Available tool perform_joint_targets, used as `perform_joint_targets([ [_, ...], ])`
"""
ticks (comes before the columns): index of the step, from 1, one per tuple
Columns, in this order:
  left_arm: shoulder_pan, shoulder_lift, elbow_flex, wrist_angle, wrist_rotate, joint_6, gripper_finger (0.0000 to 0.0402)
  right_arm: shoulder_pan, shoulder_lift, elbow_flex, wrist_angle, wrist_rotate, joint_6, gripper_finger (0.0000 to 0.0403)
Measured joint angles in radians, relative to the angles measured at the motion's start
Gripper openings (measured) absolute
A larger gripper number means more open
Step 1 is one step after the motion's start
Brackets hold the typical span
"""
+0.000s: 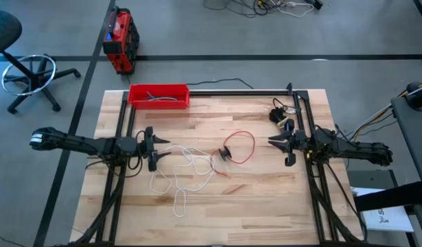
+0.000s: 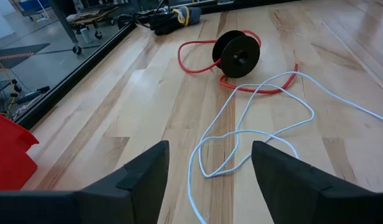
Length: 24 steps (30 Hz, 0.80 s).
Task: Coil cords
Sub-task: Return to Home Position
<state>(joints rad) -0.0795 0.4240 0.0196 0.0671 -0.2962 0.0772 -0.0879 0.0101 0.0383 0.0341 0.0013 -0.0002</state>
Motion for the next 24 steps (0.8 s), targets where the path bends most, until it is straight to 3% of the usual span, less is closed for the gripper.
perform_joint_targets([
  [11,0.000,0.000,0.000,0.000,0.000,0.000,0.0242,0.000,0.000,0.000,0.000,0.000,0.000,0.0071],
  [24,0.000,0.000,0.000,0.000,0.000,0.000,0.0253,0.000,0.000,0.000,0.000,0.000,0.000,0.0042],
])
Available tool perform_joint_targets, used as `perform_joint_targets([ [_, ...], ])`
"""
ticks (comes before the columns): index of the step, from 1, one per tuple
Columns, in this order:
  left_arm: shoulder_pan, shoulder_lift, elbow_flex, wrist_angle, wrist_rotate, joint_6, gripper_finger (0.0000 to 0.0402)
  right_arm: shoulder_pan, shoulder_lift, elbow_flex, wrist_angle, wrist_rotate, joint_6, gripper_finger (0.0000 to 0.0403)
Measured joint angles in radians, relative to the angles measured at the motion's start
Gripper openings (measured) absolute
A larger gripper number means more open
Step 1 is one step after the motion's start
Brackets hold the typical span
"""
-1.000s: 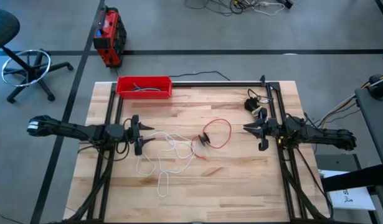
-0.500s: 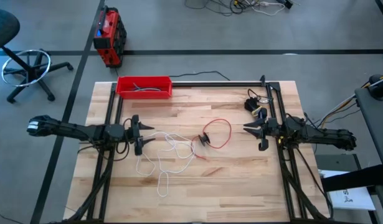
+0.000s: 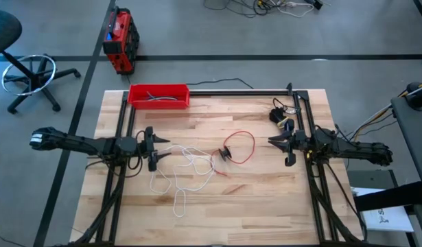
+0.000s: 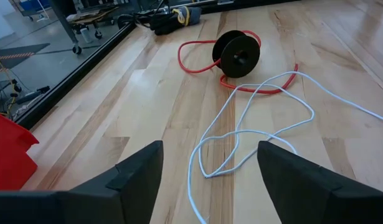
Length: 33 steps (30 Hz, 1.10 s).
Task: Coil cords
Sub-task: Return to Home Position
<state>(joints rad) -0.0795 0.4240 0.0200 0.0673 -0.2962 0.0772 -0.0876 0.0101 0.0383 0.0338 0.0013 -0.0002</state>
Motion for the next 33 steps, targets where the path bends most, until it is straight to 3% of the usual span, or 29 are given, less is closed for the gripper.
perform_joint_targets([
  [22,0.000,0.000,0.000,0.000,0.000,0.000,0.0212,0.000,0.000,0.000,0.000,0.000,0.000,0.0071],
  [33,0.000,0.000,0.000,0.000,0.000,0.000,0.0225,0.000,0.000,0.000,0.000,0.000,0.000,0.0061],
])
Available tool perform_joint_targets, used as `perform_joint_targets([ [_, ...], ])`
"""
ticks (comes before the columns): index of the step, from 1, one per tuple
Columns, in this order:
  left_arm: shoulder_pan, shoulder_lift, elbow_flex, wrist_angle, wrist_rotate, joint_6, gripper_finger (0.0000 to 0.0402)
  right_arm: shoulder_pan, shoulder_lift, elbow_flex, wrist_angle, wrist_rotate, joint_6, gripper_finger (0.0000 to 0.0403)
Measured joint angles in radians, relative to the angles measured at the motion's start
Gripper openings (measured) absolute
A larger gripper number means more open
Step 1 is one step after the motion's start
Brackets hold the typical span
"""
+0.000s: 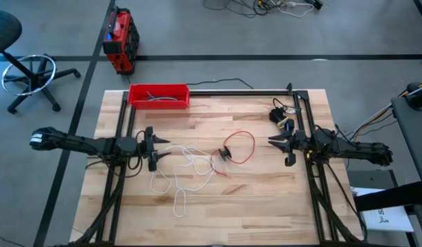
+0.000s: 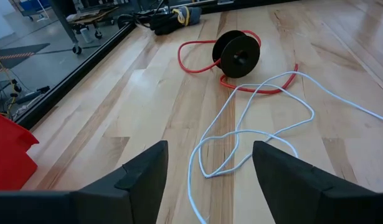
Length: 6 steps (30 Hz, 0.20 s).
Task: Coil cords
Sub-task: Return to Home Position
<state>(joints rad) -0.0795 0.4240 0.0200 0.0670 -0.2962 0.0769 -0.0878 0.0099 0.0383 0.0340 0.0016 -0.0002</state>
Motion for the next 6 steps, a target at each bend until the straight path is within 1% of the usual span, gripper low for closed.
perform_joint_targets([
  [6,0.000,0.000,0.000,0.000,0.000,0.000,0.0238,0.000,0.000,0.000,0.000,0.000,0.000,0.0046],
])
